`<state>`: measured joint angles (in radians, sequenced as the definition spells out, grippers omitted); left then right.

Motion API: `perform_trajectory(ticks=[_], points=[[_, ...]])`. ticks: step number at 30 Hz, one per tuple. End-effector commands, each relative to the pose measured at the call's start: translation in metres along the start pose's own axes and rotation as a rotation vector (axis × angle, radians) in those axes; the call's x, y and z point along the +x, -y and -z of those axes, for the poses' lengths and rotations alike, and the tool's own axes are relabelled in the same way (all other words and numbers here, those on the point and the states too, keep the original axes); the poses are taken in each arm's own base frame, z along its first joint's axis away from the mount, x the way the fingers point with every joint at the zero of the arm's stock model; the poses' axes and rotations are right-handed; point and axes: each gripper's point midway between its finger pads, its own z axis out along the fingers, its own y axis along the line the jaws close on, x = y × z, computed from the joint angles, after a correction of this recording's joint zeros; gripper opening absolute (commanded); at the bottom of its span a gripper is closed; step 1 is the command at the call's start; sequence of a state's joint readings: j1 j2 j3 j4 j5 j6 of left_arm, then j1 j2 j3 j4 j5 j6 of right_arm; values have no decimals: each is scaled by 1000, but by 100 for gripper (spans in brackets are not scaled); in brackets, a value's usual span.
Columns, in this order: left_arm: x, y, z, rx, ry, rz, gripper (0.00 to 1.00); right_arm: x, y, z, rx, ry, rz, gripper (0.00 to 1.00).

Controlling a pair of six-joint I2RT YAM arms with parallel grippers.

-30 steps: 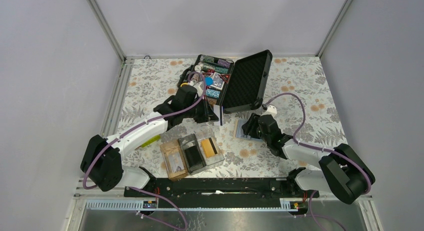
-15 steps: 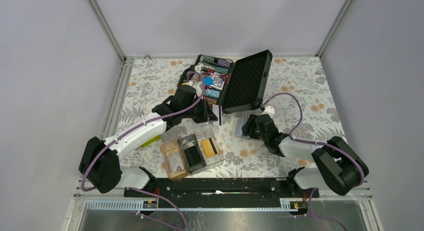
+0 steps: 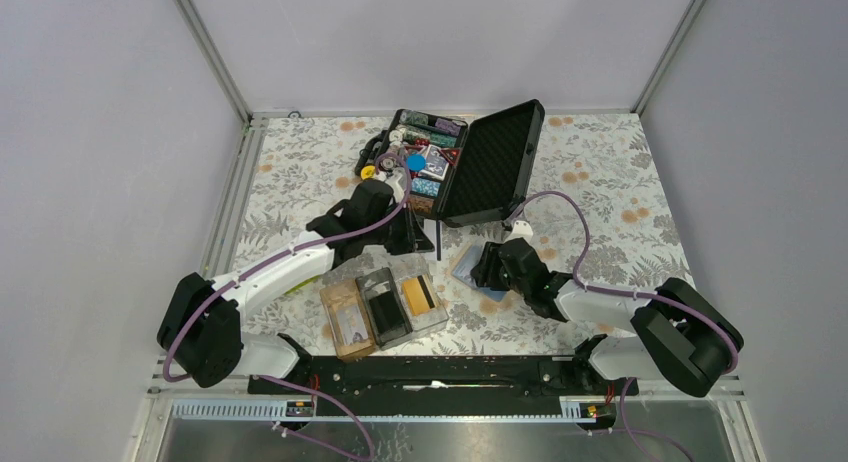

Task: Put the credit cards into the card holder
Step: Move the card holder to the center of the board, then insert the credit card into the card holder.

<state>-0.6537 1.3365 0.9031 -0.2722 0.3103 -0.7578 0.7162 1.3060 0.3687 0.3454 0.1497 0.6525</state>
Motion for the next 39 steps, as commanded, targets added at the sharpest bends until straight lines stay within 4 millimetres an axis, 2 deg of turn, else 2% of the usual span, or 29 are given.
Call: perform_trajectory(ticks=[1,7,9,11,15,21,25,30,35,39], points=[[-5,19,-1,69,37,-19,0,33,-3,9,-28,-115,44,52],[15,22,-11,80,-6,-17,0,40,-12,15,-67,-134,74,51],[19,24,-13,81,-18,-27,0,34,-14,22,-59,-116,60,53],[22,26,-16,86,-29,-45,0,18,-16,33,-41,-70,22,57],[23,31,-20,100,-45,-87,0,10,5,55,96,-67,-30,64],[21,37,-23,121,-61,-119,0,17,44,71,308,-76,-129,64],[23,40,-25,132,-74,-133,0,22,49,70,314,-76,-176,62],[23,42,-28,138,-86,-148,0,20,36,61,227,-59,-234,56],[27,42,-33,130,-115,-186,0,11,38,51,195,-30,-244,50],[30,41,-36,130,-131,-188,0,0,33,40,148,-22,-179,48]])
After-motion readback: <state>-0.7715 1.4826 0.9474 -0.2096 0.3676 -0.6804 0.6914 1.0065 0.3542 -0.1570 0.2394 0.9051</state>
